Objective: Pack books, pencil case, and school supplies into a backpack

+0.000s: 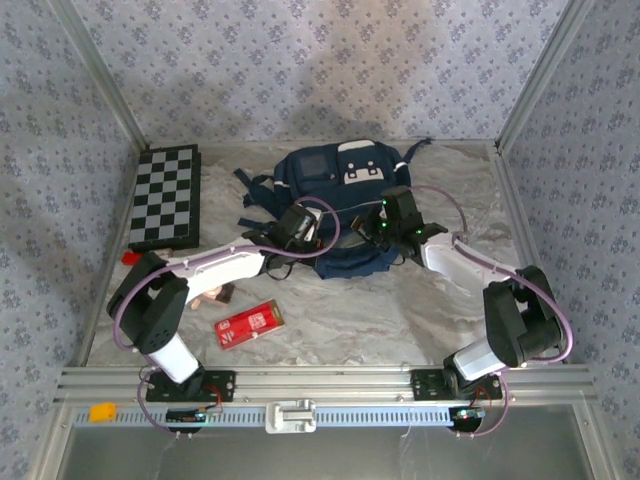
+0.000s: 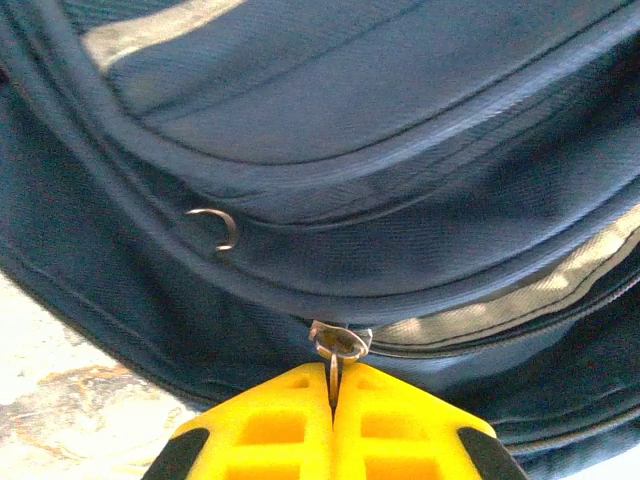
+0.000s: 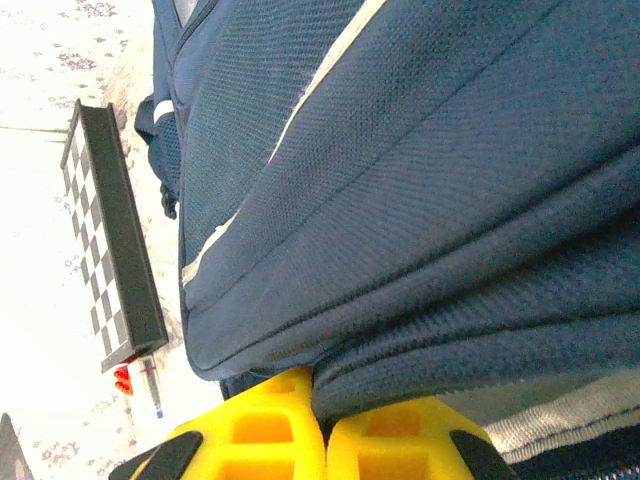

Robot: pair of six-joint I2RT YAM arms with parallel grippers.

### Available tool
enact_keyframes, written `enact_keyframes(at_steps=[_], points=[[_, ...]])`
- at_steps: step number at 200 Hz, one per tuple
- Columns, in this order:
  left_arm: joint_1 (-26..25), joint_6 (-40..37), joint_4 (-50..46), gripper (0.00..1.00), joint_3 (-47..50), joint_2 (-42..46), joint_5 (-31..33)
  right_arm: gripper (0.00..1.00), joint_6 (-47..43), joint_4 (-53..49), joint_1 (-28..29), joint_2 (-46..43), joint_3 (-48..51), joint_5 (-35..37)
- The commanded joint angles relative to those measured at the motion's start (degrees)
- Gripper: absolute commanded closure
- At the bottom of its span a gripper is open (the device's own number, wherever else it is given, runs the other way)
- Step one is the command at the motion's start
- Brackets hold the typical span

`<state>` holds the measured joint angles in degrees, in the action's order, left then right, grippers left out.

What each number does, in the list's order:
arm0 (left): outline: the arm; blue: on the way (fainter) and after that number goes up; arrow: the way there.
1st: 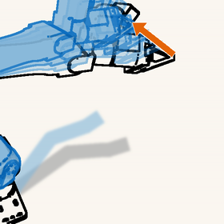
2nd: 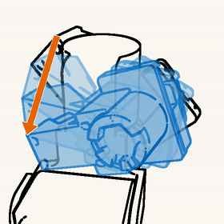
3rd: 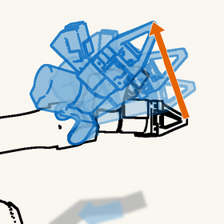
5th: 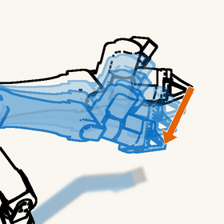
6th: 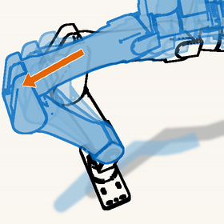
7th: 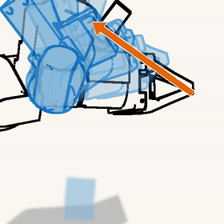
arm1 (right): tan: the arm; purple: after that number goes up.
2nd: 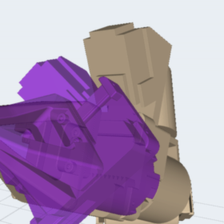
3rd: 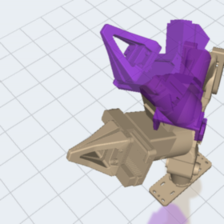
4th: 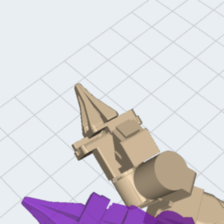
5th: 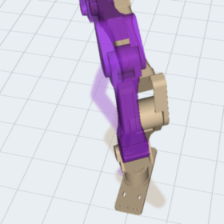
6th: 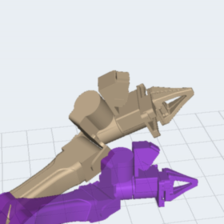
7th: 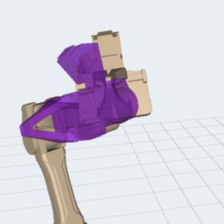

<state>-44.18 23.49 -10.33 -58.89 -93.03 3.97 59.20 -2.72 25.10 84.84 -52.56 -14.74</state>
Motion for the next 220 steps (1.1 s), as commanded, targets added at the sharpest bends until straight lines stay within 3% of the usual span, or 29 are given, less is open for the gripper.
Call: enact_keyframes(at_steps=[1, 40, 98, 139, 153, 159, 187, 220], points=[[1.76, -1.62, -2.14, 1.00, 2.13, 3.15, 5.24, 1.00, -4.03, -3.32, -4.04, -3.89, -2.59, -1.15], [5.15, -4.00, 3.61, 1.00, 3.89, 3.57, 8.69, 1.00, -6.28, -5.54, -9.85, -6.79, -2.47, -9.43], [12.68, -6.26, 18.58, 1.00, 4.49, -1.64, 3.90, 1.00, -7.83, -5.60, -14.97, -6.86, -1.05, -15.94], [13.60, -5.38, 19.07, 1.00, 2.56, -3.43, 2.76, 1.00, -9.18, -6.01, -13.09, -5.30, -2.55, -15.13], [13.60, -4.78, 15.01, 1.00, 1.35, -2.85, 1.26, 1.00, -9.81, -4.73, -12.43, -4.70, -2.70, -16.34], [13.62, -4.55, 13.00, 0.95, 0.77, -2.41, 0.48, 1.00, -10.43, -5.09, -12.15, -4.65, -3.13, -16.41], [13.61, -1.88, 8.00, 0.68, 2.85, 2.25, -2.88, 0.69, -15.25, -11.40, -10.58, -6.63, -5.05, -12.93], [13.55, 3.85, -2.08, 0.55, 5.50, 11.63, -5.22, 0.49, -20.24, -19.67, -6.75, -12.59, -4.85, -6.29]])
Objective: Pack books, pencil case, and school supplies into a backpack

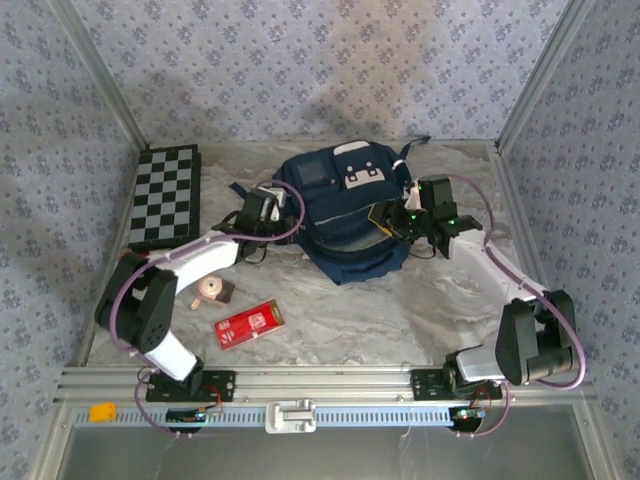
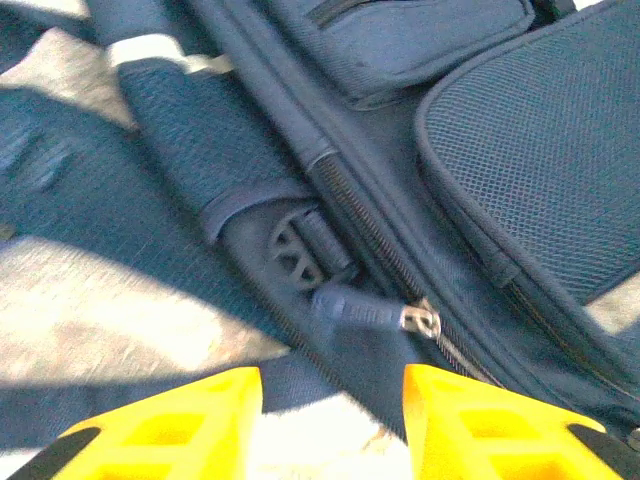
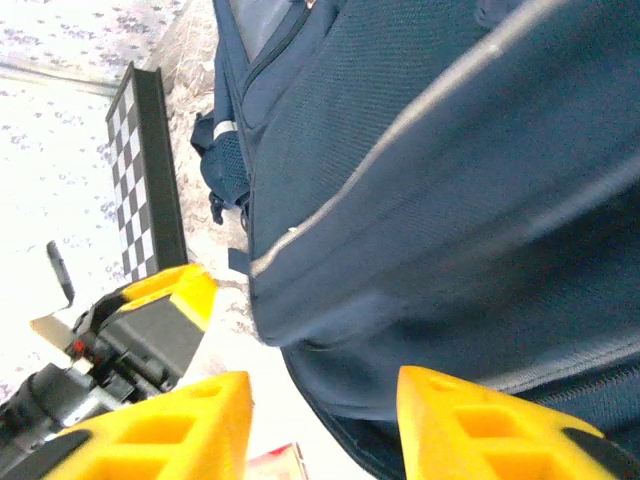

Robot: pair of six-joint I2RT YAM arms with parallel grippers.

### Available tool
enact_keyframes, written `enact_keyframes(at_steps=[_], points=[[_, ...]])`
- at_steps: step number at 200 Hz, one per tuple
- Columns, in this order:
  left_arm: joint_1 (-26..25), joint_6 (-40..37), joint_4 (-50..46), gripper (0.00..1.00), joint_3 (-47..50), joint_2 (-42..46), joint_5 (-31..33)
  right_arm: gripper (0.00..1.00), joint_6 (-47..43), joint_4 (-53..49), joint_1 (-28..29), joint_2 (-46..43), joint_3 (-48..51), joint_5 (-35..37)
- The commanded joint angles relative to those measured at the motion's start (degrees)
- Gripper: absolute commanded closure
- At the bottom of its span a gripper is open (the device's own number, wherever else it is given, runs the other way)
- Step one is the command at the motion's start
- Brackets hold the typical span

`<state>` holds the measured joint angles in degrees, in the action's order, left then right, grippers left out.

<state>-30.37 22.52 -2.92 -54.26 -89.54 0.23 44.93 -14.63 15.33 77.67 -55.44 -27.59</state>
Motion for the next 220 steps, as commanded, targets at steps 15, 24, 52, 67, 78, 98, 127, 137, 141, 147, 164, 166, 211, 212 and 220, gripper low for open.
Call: enact_keyframes(at_steps=[15, 24, 52, 67, 78, 98, 127, 137, 141, 147, 164, 166, 211, 212, 220], points=[[-0.18, 6.63, -13.57, 0.51, 2.26, 12.83, -0.71, 0.41, -7.68, -9.19, 7.28, -7.55, -0.84, 11.03], [-0.15, 7.52, -16.08, 0.49, 2.97, 15.14, 0.16, 0.38, -8.42, -8.90, 10.14, -7.79, -0.15, 12.76], [0.39, 9.15, -25.72, 0.47, 2.21, 18.97, 3.03, 0.32, -11.82, -5.08, 19.08, -6.08, 2.24, 15.58], [0.74, 10.65, -29.37, 0.47, 2.56, 20.40, 3.75, 0.30, -13.89, -3.48, 23.01, -2.81, 2.01, 14.77], [0.98, 11.48, -31.39, 0.46, 3.18, 21.82, 3.63, 0.30, -14.61, -3.46, 25.16, 0.22, 0.88, 15.14], [1.65, 13.69, -35.17, 0.45, 4.28, 25.43, 3.94, 0.29, -13.70, -0.30, 29.14, 5.01, -0.62, 15.18], [6.10, 15.91, -39.53, 0.43, 5.67, 30.31, 3.01, 0.26, -17.12, 5.75, 36.81, 11.88, -4.21, 19.18], [8.01, 16.06, -39.84, 0.43, 6.26, 32.06, 2.60, 0.23, -18.78, 7.83, 38.44, 14.81, -5.74, 19.88], [8.89, 16.05, -39.95, 0.42, 6.53, 32.69, 2.37, 0.23, -19.36, 8.75, 38.89, 16.28, -6.47, 19.26], [10.38, 16.02, -40.07, 0.42, 6.75, 33.39, 1.75, 0.22, -20.56, 10.28, 39.37, 18.30, -7.63, 17.96], [15.29, 15.53, -41.30, 0.41, 7.07, 34.73, -1.03, 0.20, -26.30, 14.24, 41.73, 23.08, -10.91, 17.13], [15.86, 15.36, -41.40, 0.41, 7.13, 34.88, -1.33, 0.19, -26.89, 14.62, 42.02, 23.59, -11.38, 17.14], [25.19, 12.59, -43.92, 0.40, 5.89, 36.48, -3.99, 0.11, -41.40, 19.61, 45.41, 34.07, -20.99, 13.88], [25.37, 12.57, -43.97, 0.39, 5.86, 36.51, -4.00, 0.11, -41.63, 19.93, 45.45, 34.19, -21.01, 13.75], [26.56, 12.30, -44.10, 0.39, 5.75, 36.34, -4.38, 0.08, -43.81, 22.29, 45.73, 35.11, -20.89, 12.91]])
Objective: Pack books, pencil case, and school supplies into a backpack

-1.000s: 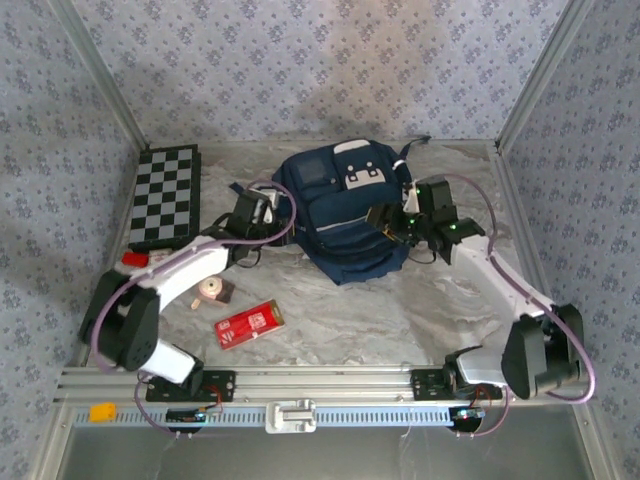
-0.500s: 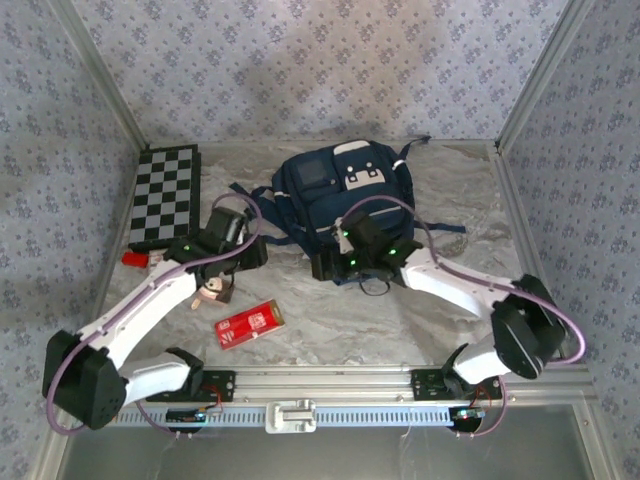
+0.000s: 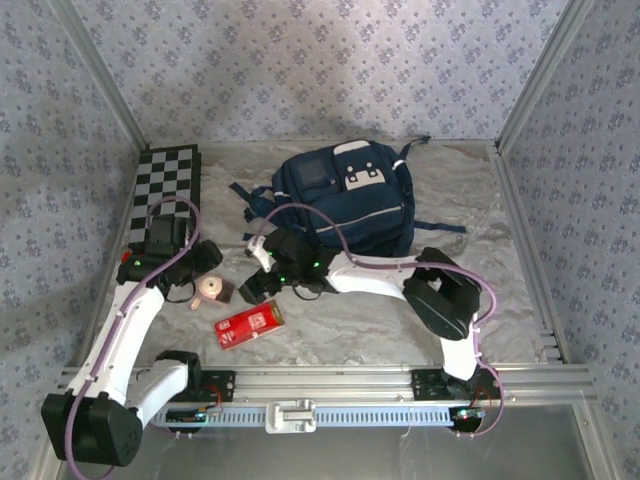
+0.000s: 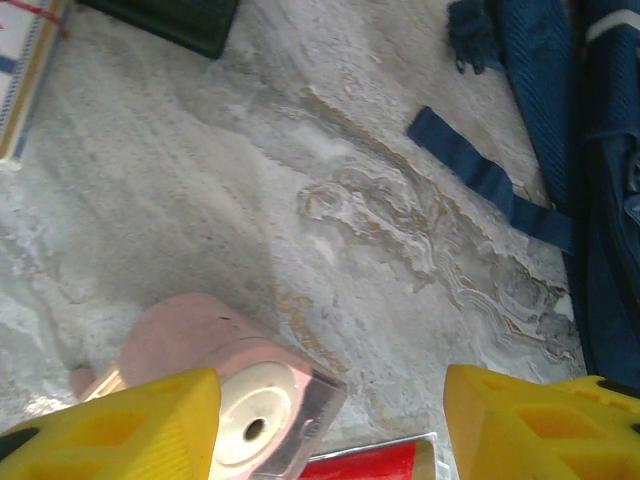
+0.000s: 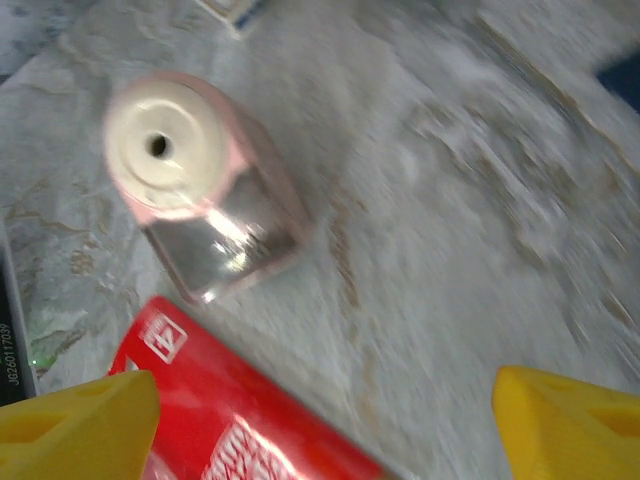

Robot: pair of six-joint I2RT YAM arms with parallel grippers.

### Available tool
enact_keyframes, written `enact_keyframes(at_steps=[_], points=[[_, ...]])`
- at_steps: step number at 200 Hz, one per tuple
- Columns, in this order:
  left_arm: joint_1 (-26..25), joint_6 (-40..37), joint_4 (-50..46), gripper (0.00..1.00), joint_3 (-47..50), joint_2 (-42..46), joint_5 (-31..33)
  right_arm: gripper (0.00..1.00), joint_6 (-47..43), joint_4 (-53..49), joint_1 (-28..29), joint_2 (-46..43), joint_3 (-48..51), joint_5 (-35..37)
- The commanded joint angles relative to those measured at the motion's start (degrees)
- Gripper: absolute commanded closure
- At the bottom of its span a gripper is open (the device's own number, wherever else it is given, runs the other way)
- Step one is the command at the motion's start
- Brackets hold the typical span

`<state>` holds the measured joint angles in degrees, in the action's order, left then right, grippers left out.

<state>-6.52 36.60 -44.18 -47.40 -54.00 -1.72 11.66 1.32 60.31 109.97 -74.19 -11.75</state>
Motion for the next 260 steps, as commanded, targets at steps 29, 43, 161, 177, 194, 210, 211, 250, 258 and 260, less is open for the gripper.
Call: enact_keyframes(at_steps=[29, 43, 161, 177, 194, 210, 211, 250, 258, 260], points=[[5.67, -2.15, -2.18, 0.36, -0.95, 0.06, -3.38, 0.00, -15.71, 7.66, 0.87, 7.39, -5.87, -5.26], [6.70, -2.09, -2.00, 0.34, -0.90, -0.14, -3.39, 0.00, -17.50, 8.29, 1.04, 9.36, -7.40, -6.69], [9.42, -1.77, -2.55, 0.28, -1.25, -0.34, -1.15, 0.00, -22.74, 8.78, 0.83, 21.89, -18.72, -13.79], [9.65, -1.38, -1.98, 0.28, -0.69, -0.15, -0.66, 0.04, -22.77, 8.04, 0.75, 22.56, -19.69, -15.32], [10.31, -1.36, -2.03, 0.27, -0.68, -0.41, -0.23, 0.11, -23.32, 7.30, 0.71, 23.01, -20.24, -16.48], [11.04, -1.60, -2.47, 0.27, -0.70, -0.31, -0.13, 0.19, -23.52, 6.47, 0.56, 23.13, -20.46, -17.60], [11.07, -1.61, -2.48, 0.27, -0.74, -0.27, -0.13, 0.19, -23.57, 6.44, 0.58, 23.11, -20.46, -17.65], [11.45, -1.53, -2.38, 0.27, -0.51, 0.17, -0.48, 0.41, -24.26, 4.07, 0.09, 22.91, -21.10, -20.77], [11.52, -1.53, -2.32, 0.27, -0.47, 0.13, -0.56, 0.44, -24.35, 3.42, -0.01, 22.61, -21.23, -20.77], [11.58, -1.55, -2.31, 0.27, -0.52, 0.17, -0.57, 0.44, -24.39, 3.36, 0.00, 22.58, -21.25, -20.77]])
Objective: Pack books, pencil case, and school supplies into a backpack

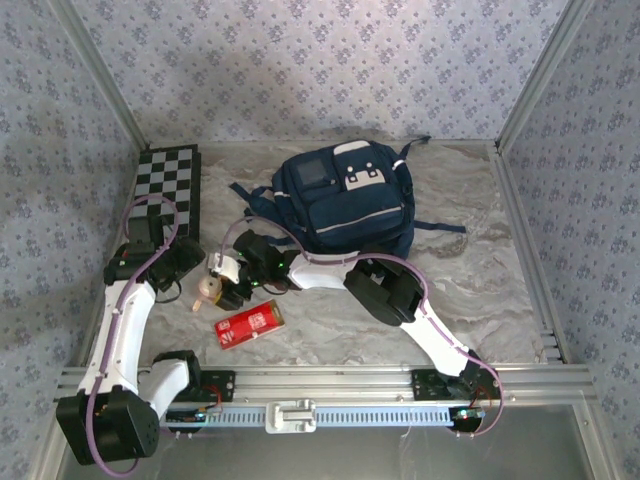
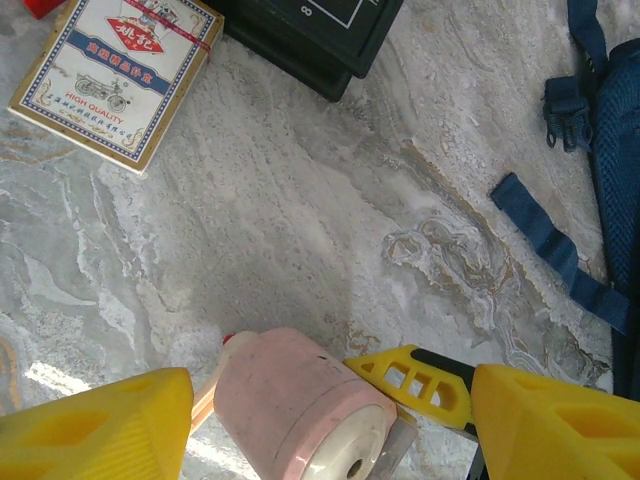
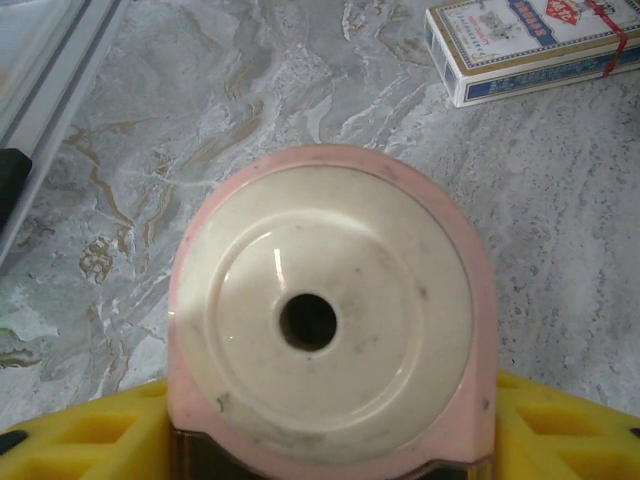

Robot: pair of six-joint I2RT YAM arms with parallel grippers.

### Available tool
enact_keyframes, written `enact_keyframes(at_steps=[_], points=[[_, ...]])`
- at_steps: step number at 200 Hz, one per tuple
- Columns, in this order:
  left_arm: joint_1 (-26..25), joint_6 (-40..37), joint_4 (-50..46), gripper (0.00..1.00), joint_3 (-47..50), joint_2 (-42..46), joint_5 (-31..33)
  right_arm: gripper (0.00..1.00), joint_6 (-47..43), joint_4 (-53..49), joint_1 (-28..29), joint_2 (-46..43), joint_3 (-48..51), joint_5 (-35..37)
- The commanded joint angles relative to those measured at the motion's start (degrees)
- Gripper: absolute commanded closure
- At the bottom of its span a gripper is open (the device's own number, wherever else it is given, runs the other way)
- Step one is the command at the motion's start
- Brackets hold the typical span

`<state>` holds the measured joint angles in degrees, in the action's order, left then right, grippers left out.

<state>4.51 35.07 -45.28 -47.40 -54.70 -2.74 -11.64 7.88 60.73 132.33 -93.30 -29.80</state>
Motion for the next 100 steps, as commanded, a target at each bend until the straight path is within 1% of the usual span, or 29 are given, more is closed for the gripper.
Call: enact_keyframes(at_steps=[1, 12, 26, 42, 58, 71, 84, 100], points=[[0.52, -0.01, -1.22, 0.27, -0.55, 0.84, 0.46, 0.45, -1.05, -3.25, -0.42, 0.21, -2.15, -2.72], [0.58, -0.01, -1.22, 0.27, -0.72, 0.81, 0.20, 0.49, -0.92, -3.29, -0.52, -0.59, -1.78, -2.38], [0.57, 0.03, -1.43, 0.27, -1.02, 0.88, -0.10, 0.51, -0.59, -3.13, -0.57, -2.22, -1.06, -2.76], [0.54, 0.04, -2.02, 0.27, -1.87, 1.32, -0.09, 0.55, -0.01, -4.96, -0.85, -4.91, -0.33, -2.91], [0.56, -0.41, -2.17, 0.27, -3.28, 2.00, -0.42, 0.58, 2.17, -5.40, -1.58, -9.46, 2.77, -0.50], [0.58, -0.90, -2.51, 0.27, -4.92, 1.88, -1.06, 0.58, 5.46, -4.93, -2.88, -14.21, 6.54, 1.26], [0.55, -1.05, -2.93, 0.27, -6.71, 1.60, -2.05, 0.58, 9.20, -6.76, -4.78, -19.03, 10.02, 2.44], [0.28, -1.23, -1.15, 0.27, -7.41, 1.78, -3.86, 0.59, 16.01, -5.90, -7.90, -25.56, 16.24, 2.93]])
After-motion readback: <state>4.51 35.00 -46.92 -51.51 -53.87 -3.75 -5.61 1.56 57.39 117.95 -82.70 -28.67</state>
